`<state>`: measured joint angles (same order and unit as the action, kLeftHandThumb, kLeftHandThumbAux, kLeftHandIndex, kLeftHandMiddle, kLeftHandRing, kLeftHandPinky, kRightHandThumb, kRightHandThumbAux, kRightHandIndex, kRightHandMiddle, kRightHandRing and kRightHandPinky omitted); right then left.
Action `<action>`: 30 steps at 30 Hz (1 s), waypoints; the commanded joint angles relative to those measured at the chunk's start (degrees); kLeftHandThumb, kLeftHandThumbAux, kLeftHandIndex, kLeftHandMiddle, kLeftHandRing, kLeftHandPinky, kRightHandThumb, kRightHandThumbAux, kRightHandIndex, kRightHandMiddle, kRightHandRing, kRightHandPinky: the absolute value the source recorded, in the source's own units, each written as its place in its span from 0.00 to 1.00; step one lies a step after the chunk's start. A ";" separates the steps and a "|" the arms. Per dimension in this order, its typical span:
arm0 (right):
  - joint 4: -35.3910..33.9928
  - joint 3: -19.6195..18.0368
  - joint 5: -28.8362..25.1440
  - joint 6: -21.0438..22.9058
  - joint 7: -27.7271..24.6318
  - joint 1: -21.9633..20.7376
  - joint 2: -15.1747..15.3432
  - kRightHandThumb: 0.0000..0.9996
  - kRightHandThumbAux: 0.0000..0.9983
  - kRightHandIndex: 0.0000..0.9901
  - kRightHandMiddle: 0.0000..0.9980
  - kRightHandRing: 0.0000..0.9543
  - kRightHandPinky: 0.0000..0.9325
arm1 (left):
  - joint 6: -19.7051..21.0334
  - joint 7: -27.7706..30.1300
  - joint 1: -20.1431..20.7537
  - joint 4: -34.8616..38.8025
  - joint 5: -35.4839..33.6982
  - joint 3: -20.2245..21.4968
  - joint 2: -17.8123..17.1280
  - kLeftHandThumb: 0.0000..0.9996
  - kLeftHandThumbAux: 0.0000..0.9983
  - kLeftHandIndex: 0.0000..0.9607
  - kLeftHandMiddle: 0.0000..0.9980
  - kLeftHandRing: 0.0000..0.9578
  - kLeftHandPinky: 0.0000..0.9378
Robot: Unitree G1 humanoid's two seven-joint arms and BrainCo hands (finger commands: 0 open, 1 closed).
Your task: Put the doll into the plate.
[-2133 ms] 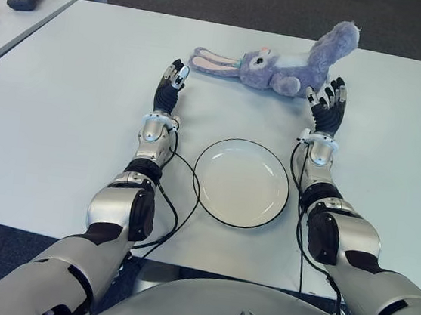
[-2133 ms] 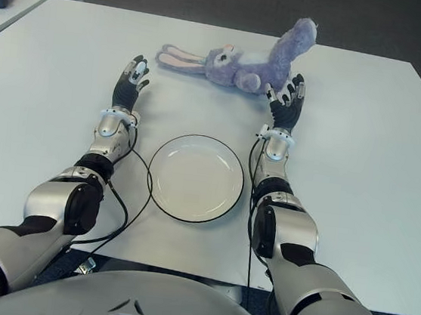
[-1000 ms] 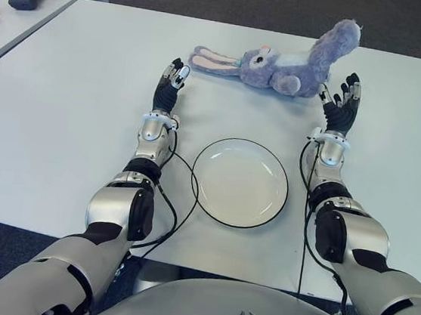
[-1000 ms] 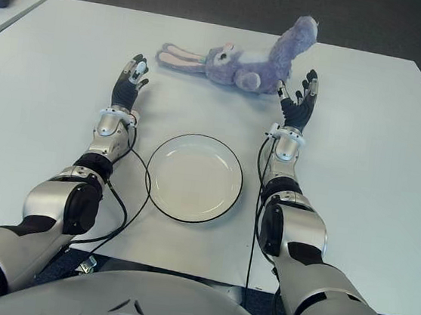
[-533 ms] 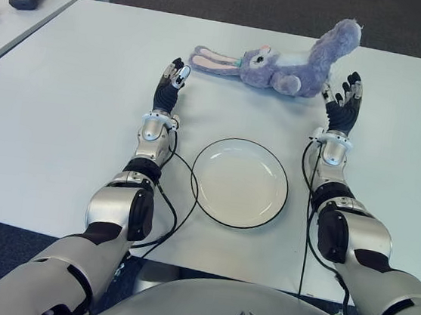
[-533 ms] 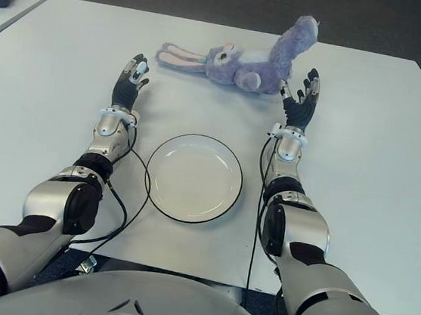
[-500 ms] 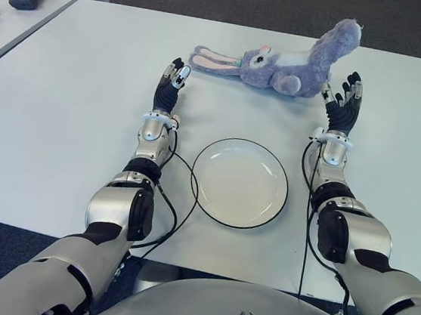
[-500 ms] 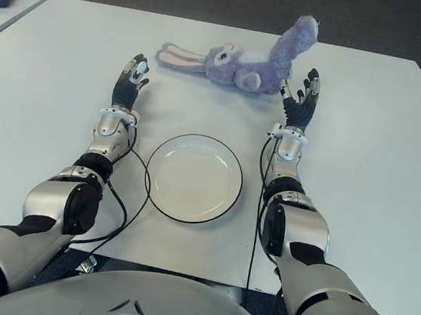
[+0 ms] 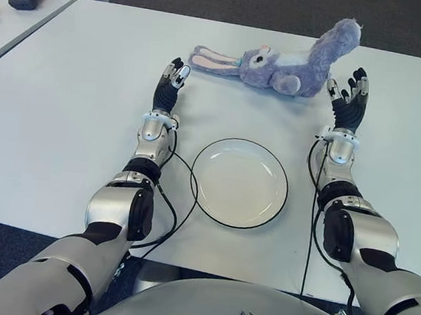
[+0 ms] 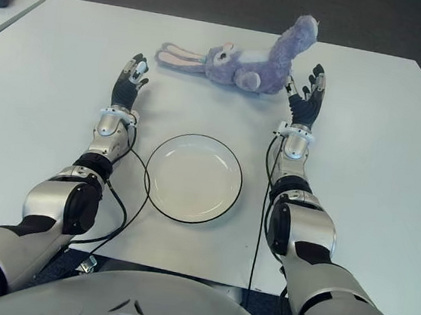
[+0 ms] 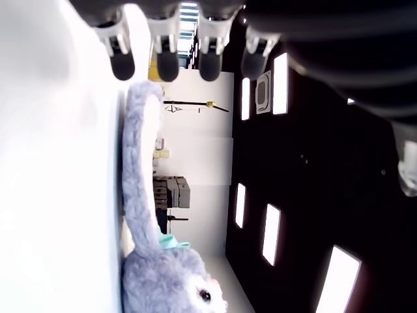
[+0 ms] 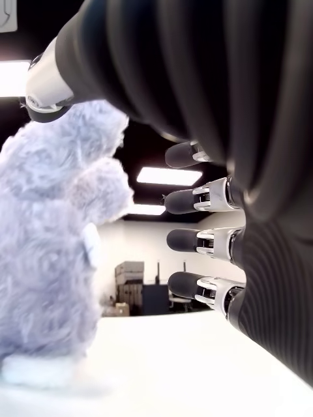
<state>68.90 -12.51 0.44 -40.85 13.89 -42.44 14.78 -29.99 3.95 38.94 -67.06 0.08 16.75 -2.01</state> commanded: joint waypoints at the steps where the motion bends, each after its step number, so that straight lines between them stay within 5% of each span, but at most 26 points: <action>1: -0.10 1.26 1.71 -0.18 -0.54 -2.72 1.63 0.36 0.66 0.01 0.07 0.06 0.08 | 6.11 -0.80 -14.37 -9.64 -0.56 0.32 3.13 0.00 0.39 0.00 0.00 0.00 0.00; 30: 0.77 2.29 2.71 3.82 -2.65 -6.91 5.91 0.32 0.65 0.01 0.06 0.04 0.03 | 7.20 -1.21 -13.94 -9.75 0.47 -0.77 2.87 0.00 0.39 0.00 0.00 0.00 0.00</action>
<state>68.68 -10.59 2.71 -40.33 12.32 -47.16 20.02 -30.00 3.95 39.09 -67.06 0.09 16.63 -1.97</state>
